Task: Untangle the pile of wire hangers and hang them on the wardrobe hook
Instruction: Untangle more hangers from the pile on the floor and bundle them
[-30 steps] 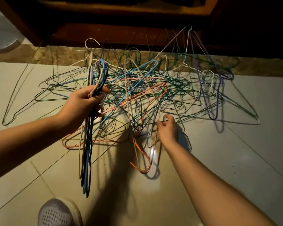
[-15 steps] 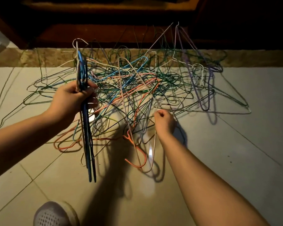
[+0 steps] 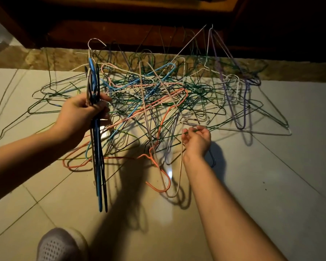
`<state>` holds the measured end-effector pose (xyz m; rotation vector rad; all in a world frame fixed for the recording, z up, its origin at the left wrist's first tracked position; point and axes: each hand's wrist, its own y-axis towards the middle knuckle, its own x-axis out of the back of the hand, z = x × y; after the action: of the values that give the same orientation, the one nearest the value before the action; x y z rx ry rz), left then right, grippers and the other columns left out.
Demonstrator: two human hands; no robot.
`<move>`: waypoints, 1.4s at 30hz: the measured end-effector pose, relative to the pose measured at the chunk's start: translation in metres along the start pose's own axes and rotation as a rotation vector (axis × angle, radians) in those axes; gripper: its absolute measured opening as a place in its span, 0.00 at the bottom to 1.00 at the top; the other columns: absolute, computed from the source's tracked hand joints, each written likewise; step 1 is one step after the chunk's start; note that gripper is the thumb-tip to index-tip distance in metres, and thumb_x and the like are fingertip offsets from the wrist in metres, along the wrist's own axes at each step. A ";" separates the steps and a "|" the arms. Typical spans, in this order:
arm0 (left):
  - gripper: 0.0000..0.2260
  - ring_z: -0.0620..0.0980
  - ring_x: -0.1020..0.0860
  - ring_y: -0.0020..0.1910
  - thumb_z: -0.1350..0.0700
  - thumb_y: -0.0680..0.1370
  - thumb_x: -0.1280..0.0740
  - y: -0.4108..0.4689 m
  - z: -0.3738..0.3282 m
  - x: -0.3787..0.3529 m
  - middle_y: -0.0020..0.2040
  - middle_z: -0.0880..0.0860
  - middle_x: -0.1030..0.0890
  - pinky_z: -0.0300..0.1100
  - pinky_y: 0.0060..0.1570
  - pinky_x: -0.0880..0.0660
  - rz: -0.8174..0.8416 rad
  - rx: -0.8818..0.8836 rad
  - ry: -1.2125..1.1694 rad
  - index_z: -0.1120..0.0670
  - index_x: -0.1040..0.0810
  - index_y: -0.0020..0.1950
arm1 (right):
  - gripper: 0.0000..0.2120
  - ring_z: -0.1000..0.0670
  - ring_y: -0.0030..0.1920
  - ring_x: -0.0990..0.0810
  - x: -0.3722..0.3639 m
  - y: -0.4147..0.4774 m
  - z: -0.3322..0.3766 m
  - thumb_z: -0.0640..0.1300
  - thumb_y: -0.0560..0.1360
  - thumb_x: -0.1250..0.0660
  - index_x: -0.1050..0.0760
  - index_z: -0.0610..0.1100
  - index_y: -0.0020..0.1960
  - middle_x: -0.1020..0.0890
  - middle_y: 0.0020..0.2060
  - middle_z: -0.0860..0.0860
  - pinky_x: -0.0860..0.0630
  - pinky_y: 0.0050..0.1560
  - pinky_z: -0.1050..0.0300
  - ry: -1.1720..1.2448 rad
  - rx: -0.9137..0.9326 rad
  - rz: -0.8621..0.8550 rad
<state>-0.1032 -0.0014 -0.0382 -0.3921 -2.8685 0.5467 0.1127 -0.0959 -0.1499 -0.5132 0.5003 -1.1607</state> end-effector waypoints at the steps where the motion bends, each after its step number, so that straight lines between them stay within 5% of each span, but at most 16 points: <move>1: 0.11 0.42 0.22 0.32 0.64 0.79 0.41 0.000 0.000 0.001 0.39 0.52 0.25 0.39 0.38 0.20 0.007 -0.005 0.000 0.52 0.22 0.45 | 0.17 0.52 0.29 0.24 0.001 0.002 0.003 0.23 0.73 0.43 0.34 0.44 0.39 0.26 0.35 0.46 0.30 0.24 0.66 0.008 0.019 -0.027; 5: 0.10 0.41 0.22 0.31 0.64 0.79 0.42 -0.001 0.001 0.003 0.40 0.52 0.26 0.38 0.36 0.20 0.005 -0.007 -0.010 0.53 0.23 0.47 | 0.16 0.53 0.34 0.22 0.012 0.016 0.012 0.26 0.74 0.42 0.35 0.47 0.39 0.22 0.39 0.44 0.30 0.27 0.67 -0.114 0.169 -0.182; 9: 0.10 0.42 0.21 0.32 0.62 0.79 0.41 -0.002 0.002 0.005 0.41 0.53 0.25 0.36 0.35 0.20 -0.012 -0.005 -0.016 0.52 0.23 0.46 | 0.15 0.47 0.52 0.24 0.041 0.039 0.029 0.30 0.74 0.42 0.25 0.40 0.55 0.22 0.56 0.42 0.27 0.50 0.60 -0.306 0.274 -0.475; 12: 0.10 0.46 0.23 0.38 0.62 0.80 0.41 -0.002 0.002 0.008 0.42 0.52 0.25 0.35 0.35 0.21 -0.025 -0.001 -0.017 0.52 0.23 0.46 | 0.16 0.42 0.64 0.29 0.050 0.046 0.039 0.35 0.75 0.39 0.29 0.38 0.63 0.29 0.64 0.40 0.33 0.62 0.54 -0.578 0.377 -0.465; 17: 0.10 0.48 0.24 0.40 0.62 0.80 0.42 -0.001 0.000 0.001 0.42 0.52 0.25 0.37 0.37 0.20 -0.045 -0.002 -0.014 0.52 0.23 0.45 | 0.14 0.41 0.61 0.31 0.028 0.010 0.024 0.40 0.73 0.34 0.29 0.38 0.57 0.27 0.59 0.40 0.34 0.56 0.49 -0.761 0.638 -0.401; 23: 0.10 0.48 0.24 0.39 0.62 0.80 0.41 0.001 0.001 -0.002 0.41 0.52 0.25 0.36 0.36 0.20 -0.016 -0.002 -0.005 0.51 0.23 0.45 | 0.04 0.44 0.49 0.24 0.023 -0.007 -0.008 0.39 0.73 0.36 0.27 0.44 0.48 0.21 0.47 0.47 0.27 0.46 0.53 -0.719 0.511 -0.206; 29: 0.11 0.47 0.24 0.40 0.62 0.79 0.41 0.000 0.002 -0.002 0.42 0.51 0.25 0.39 0.39 0.20 -0.007 0.008 0.001 0.51 0.23 0.45 | 0.13 0.45 0.56 0.24 0.002 -0.008 -0.016 0.46 0.78 0.40 0.27 0.45 0.62 0.21 0.56 0.46 0.25 0.54 0.50 -0.935 0.518 0.096; 34: 0.11 0.47 0.24 0.40 0.62 0.79 0.41 0.000 0.002 -0.002 0.43 0.52 0.25 0.37 0.38 0.20 0.002 0.008 -0.001 0.51 0.23 0.45 | 0.18 0.42 0.62 0.28 -0.001 0.009 -0.003 0.52 0.78 0.40 0.33 0.47 0.65 0.22 0.58 0.44 0.36 0.63 0.48 -1.384 0.442 0.045; 42: 0.11 0.46 0.24 0.39 0.63 0.79 0.42 0.001 0.005 0.001 0.42 0.52 0.25 0.39 0.40 0.20 0.011 0.030 -0.005 0.51 0.23 0.45 | 0.11 0.43 0.57 0.28 0.006 0.013 0.015 0.50 0.78 0.41 0.24 0.49 0.55 0.18 0.48 0.44 0.38 0.58 0.51 -1.481 0.442 -0.033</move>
<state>-0.1049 -0.0021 -0.0431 -0.4030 -2.8610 0.5922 0.1338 -0.0954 -0.1468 -0.8245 -1.0151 -0.6184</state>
